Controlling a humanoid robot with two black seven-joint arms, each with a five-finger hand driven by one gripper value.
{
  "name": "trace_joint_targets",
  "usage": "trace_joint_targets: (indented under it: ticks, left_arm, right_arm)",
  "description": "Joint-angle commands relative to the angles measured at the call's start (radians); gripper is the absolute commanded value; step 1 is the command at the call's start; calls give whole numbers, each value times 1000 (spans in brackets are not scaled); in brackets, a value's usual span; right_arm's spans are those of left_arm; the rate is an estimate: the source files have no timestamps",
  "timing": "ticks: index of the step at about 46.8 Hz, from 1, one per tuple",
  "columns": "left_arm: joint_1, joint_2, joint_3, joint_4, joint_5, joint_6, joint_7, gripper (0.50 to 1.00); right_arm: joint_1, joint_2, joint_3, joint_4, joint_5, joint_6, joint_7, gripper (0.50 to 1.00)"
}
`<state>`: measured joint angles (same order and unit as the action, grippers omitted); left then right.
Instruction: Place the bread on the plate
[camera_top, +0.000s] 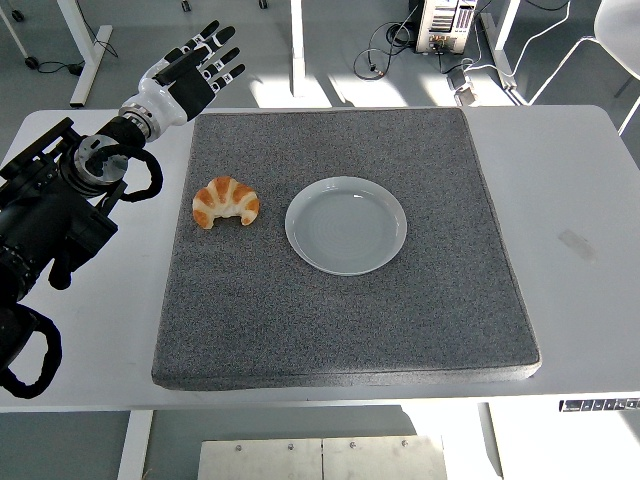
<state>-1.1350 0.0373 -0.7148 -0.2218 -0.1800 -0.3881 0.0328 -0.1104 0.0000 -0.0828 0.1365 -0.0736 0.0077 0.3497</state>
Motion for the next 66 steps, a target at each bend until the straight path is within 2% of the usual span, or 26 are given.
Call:
trace_joint_targets:
  ticks: [1, 7, 22, 33, 55, 61, 66]
  left_arm:
    - [-6, 3, 8, 2, 2, 29, -4, 984]
    - [-8, 3, 11, 2, 4, 80, -2, 984]
    - [-17, 0, 3, -1, 2, 66, -2, 984]
    - [-62, 7, -20, -1, -10, 66, -1, 984]
    - [-60, -4, -12, -5, 4, 51, -21, 984]
    - [-55, 6, 76, -65, 54, 26, -31, 983]
    - [-68, 48, 147, -116, 122, 28, -77, 977]
  right_arm:
    - [0, 0, 0, 0, 0, 0, 0, 1000]
    - [0, 0, 0, 0, 0, 0, 0, 1000]
    - [0, 0, 0, 0, 0, 0, 0, 1000]
    - [0, 0, 0, 0, 0, 0, 0, 1000]
    - [0, 0, 0, 0, 0, 0, 0, 1000]
    - [0, 0, 0, 0, 0, 0, 0, 1000]
    - [0, 0, 0, 0, 0, 0, 0, 1000]
